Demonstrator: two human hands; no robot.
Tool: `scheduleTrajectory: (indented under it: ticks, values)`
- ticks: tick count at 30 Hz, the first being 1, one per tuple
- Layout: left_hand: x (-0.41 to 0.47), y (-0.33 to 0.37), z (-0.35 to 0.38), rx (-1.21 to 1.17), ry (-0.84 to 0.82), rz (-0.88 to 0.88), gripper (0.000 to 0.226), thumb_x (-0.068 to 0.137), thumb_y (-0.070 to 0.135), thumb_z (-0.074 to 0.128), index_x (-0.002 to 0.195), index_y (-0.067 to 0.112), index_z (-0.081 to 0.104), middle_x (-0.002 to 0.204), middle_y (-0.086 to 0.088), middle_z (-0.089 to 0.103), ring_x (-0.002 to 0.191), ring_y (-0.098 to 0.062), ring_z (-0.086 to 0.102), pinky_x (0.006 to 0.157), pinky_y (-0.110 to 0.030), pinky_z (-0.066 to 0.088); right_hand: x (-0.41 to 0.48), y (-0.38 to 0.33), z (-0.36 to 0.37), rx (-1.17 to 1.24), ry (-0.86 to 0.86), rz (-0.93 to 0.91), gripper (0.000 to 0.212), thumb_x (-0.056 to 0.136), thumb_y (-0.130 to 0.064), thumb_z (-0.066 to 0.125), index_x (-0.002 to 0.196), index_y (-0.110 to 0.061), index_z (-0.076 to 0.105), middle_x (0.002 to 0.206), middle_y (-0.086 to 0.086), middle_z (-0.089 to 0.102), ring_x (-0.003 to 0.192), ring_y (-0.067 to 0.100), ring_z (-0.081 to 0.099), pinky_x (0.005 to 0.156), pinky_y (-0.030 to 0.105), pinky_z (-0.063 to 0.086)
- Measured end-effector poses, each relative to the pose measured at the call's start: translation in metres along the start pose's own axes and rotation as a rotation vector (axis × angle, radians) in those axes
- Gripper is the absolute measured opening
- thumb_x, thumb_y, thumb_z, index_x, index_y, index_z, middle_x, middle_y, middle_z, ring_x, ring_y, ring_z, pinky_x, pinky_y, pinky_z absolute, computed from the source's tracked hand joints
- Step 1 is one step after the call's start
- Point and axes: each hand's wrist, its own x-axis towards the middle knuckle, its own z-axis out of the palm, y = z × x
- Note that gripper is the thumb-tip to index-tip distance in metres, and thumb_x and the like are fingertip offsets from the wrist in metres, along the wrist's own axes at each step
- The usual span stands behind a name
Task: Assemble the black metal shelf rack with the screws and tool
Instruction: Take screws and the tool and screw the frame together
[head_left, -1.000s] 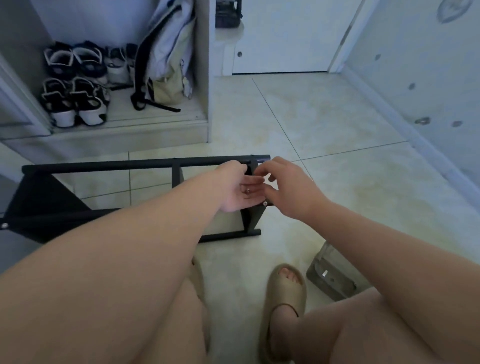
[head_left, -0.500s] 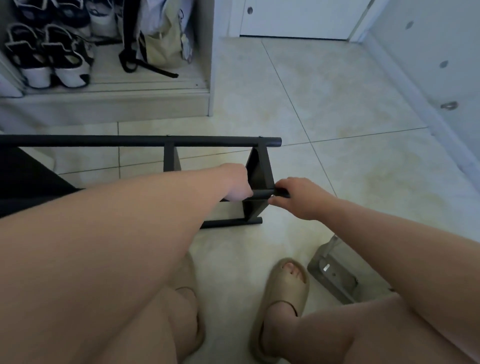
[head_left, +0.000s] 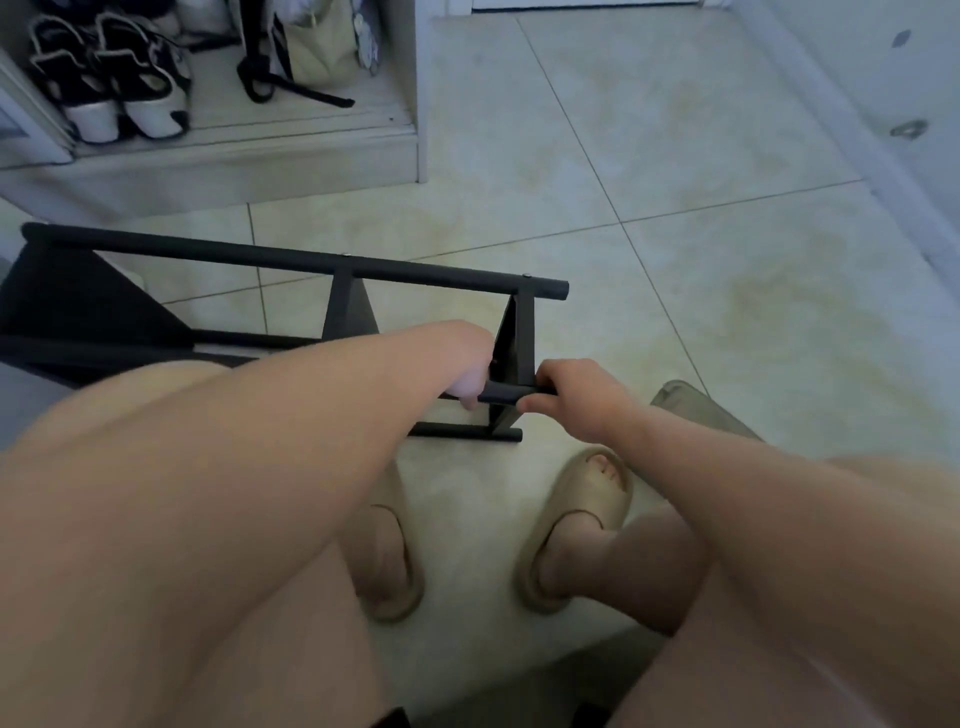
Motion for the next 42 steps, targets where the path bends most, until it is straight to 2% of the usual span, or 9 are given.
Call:
scheduleTrajectory:
  ticks: [8, 12, 20, 23, 25, 28, 31, 35, 42]
  values:
    - [-0.058, 0.029, 0.065, -0.052, -0.085, -0.007, 0.046, 0.089, 0.039, 0.071, 0.122, 0.008, 0.067, 0.106, -0.006, 0.066, 0.107, -0.030, 0.063, 0.094, -0.038, 0.051, -0.085, -0.002, 0.076, 0.126, 0.043, 0.062, 0.036, 0.090, -0.044, 0.073, 0.071, -0.034, 0.045, 0.072, -0.014, 0.052, 0.064, 0.002, 0.047, 0.053, 0.026, 0.031]
    - [-0.087, 0.040, 0.094, -0.077, -0.071, 0.015, 0.044, 0.085, 0.035, 0.076, 0.118, 0.007, 0.069, 0.104, -0.006, 0.068, 0.103, -0.030, 0.064, 0.085, -0.035, 0.051, -0.118, -0.005, 0.105, 0.124, 0.043, 0.103, 0.038, 0.084, -0.050, 0.078, 0.068, -0.030, 0.049, 0.067, -0.011, 0.054, 0.061, 0.005, 0.050, 0.050, 0.028, 0.031]
    - [-0.115, 0.054, 0.130, -0.076, -0.090, 0.031, 0.041, 0.078, 0.031, 0.084, 0.109, 0.008, 0.070, 0.104, -0.008, 0.069, 0.100, -0.030, 0.065, 0.090, -0.040, 0.055, -0.165, -0.012, 0.150, 0.115, 0.060, 0.180, 0.045, 0.078, -0.062, 0.077, 0.072, -0.023, 0.056, 0.069, -0.006, 0.058, 0.064, 0.013, 0.056, 0.050, 0.029, 0.037]
    - [-0.119, 0.057, 0.136, -0.091, -0.106, 0.014, 0.041, 0.078, 0.029, 0.084, 0.110, 0.008, 0.069, 0.106, -0.009, 0.070, 0.100, -0.031, 0.065, 0.092, -0.043, 0.055, -0.174, -0.019, 0.150, 0.076, 0.076, 0.224, 0.052, 0.075, -0.065, 0.078, 0.088, -0.022, 0.052, 0.088, -0.003, 0.061, 0.078, 0.021, 0.060, 0.055, 0.031, 0.040]
    - [-0.121, 0.058, 0.138, -0.114, -0.102, 0.004, 0.043, 0.079, 0.027, 0.084, 0.113, 0.007, 0.068, 0.109, -0.010, 0.070, 0.101, -0.031, 0.065, 0.093, -0.044, 0.054, -0.179, -0.022, 0.149, -0.032, 0.169, 0.239, 0.074, 0.068, -0.072, 0.078, 0.113, -0.021, 0.047, 0.110, 0.001, 0.058, 0.098, 0.027, 0.060, 0.066, 0.036, 0.044]
    - [-0.123, 0.060, 0.142, -0.118, -0.092, 0.002, 0.045, 0.080, 0.027, 0.083, 0.117, 0.007, 0.067, 0.111, -0.010, 0.069, 0.103, -0.031, 0.065, 0.094, -0.044, 0.054, -0.182, -0.021, 0.147, -0.237, 0.297, 0.198, 0.120, 0.056, -0.084, 0.075, 0.145, -0.019, 0.028, 0.144, 0.008, 0.038, 0.132, 0.034, 0.042, 0.098, 0.046, 0.043]
    - [-0.122, 0.061, 0.144, -0.106, -0.104, 0.008, 0.045, 0.080, 0.028, 0.082, 0.116, 0.007, 0.067, 0.111, -0.009, 0.069, 0.103, -0.031, 0.065, 0.095, -0.044, 0.054, -0.176, -0.016, 0.142, -0.310, 0.242, 0.130, 0.149, 0.053, -0.092, 0.068, 0.161, -0.022, -0.007, 0.168, 0.005, -0.008, 0.155, 0.034, -0.001, 0.120, 0.057, 0.021]
    - [-0.118, 0.058, 0.144, -0.116, -0.126, 0.027, 0.041, 0.079, 0.028, 0.082, 0.111, 0.008, 0.068, 0.106, -0.008, 0.069, 0.101, -0.030, 0.065, 0.094, -0.043, 0.054, -0.160, -0.009, 0.132, -0.429, 0.144, 0.037, 0.160, 0.046, -0.103, 0.052, 0.159, -0.014, -0.017, 0.166, 0.010, -0.024, 0.154, 0.035, -0.020, 0.123, 0.060, -0.004]
    - [-0.104, 0.042, 0.137, -0.341, -0.194, 0.042, 0.031, 0.081, 0.033, 0.078, 0.105, 0.014, 0.075, 0.097, -0.004, 0.070, 0.087, -0.024, 0.064, 0.087, -0.038, 0.055, -0.150, 0.002, 0.131, -0.408, 0.081, -0.053, 0.160, 0.047, -0.105, 0.043, 0.158, -0.007, -0.018, 0.165, 0.015, -0.028, 0.153, 0.035, -0.023, 0.122, 0.053, -0.011]
